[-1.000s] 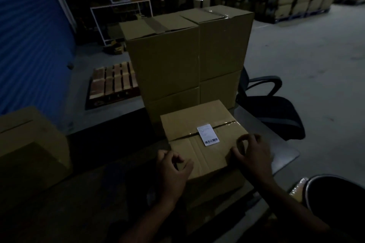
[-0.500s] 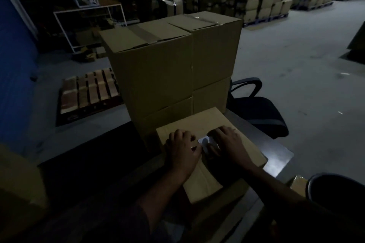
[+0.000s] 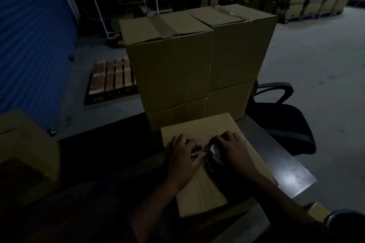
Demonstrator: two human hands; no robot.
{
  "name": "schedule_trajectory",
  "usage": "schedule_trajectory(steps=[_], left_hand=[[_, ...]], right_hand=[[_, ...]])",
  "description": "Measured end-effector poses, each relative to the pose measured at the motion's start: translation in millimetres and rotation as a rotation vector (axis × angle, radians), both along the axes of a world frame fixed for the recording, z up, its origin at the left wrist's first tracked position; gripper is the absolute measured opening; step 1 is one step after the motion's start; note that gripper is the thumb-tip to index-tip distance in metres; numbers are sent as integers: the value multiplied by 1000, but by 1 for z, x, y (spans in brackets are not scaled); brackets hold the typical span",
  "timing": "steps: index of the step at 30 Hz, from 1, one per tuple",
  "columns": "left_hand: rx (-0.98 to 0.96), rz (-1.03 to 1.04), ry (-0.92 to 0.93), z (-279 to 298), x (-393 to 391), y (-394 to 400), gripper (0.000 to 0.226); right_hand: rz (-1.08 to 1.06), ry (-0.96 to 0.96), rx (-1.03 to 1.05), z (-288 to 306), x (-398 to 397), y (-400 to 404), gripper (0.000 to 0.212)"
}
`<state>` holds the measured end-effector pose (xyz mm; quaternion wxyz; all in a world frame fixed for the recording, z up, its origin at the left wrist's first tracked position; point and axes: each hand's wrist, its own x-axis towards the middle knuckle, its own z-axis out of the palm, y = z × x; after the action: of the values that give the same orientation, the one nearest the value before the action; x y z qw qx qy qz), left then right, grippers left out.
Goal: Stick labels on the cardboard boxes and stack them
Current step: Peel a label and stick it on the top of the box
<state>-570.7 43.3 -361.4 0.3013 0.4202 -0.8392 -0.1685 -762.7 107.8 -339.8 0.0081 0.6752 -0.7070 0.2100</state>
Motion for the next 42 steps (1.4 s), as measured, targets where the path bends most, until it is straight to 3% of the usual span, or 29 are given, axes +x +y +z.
schedule_trajectory(steps=[23,28,32,42], left_hand=[[62,31,64,7,4,-1,18],[45,26,70,7,3,-1,18],[23,33,72,6,2,-2,19],[87,46,14,7,-5,-12,20]], right_hand=[[131,-39,73,-7,-4,-7,36],[116,-86,50,-7,-4,-7,39],[92,-127,21,-7,-4,-6,27],[52,-101,-17,-1,-4,-1,38]])
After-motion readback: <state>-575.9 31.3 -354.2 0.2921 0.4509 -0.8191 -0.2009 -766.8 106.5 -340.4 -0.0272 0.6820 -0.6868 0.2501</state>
